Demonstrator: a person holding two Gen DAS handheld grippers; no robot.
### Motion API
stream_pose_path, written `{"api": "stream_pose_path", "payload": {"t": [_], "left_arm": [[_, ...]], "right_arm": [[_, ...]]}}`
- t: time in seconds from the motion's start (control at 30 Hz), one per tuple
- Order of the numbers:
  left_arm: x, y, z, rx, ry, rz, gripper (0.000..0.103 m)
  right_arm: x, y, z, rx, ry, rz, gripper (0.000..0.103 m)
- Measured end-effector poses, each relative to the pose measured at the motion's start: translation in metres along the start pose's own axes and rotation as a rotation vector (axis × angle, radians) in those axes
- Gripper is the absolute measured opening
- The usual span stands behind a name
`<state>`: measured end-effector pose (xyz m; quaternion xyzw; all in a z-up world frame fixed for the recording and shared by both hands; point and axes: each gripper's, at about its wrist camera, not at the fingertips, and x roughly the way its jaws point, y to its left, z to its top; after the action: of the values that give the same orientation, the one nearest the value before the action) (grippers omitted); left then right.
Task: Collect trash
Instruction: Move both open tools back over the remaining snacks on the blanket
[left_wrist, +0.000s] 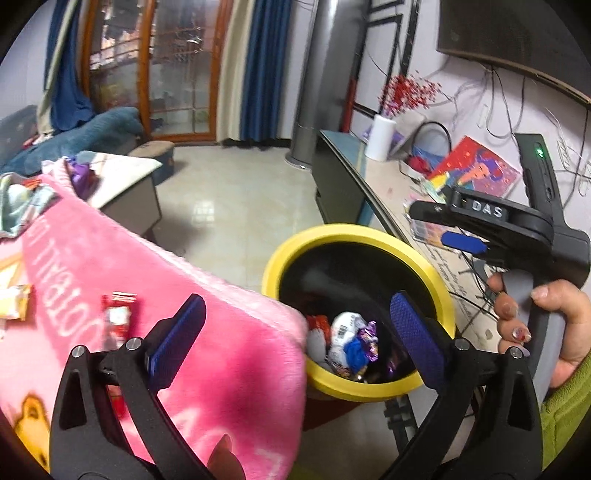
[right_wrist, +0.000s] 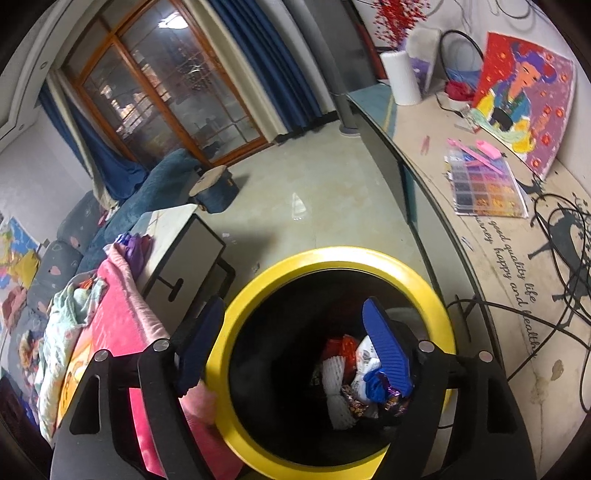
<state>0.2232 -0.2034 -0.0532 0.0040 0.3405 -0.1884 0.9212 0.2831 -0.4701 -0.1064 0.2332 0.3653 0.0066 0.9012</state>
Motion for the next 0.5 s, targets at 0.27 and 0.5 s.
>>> {"api": "stream_pose_path", "payload": {"t": [0.27, 0.5], "left_arm": [[-0.025, 0.027, 0.000, -0.046, -0.071, 0.072, 0.092], [-0.048, 0.052, -0.003, -0.085, -0.129, 0.133, 0.092]], "right_arm": [[-0.009, 0.044, -0.010, -0.082, -0.006, 0.072, 0.077], [-0.019, 0.077, -0.022, -0.148, -0.014, 0.127, 0.078]]}}
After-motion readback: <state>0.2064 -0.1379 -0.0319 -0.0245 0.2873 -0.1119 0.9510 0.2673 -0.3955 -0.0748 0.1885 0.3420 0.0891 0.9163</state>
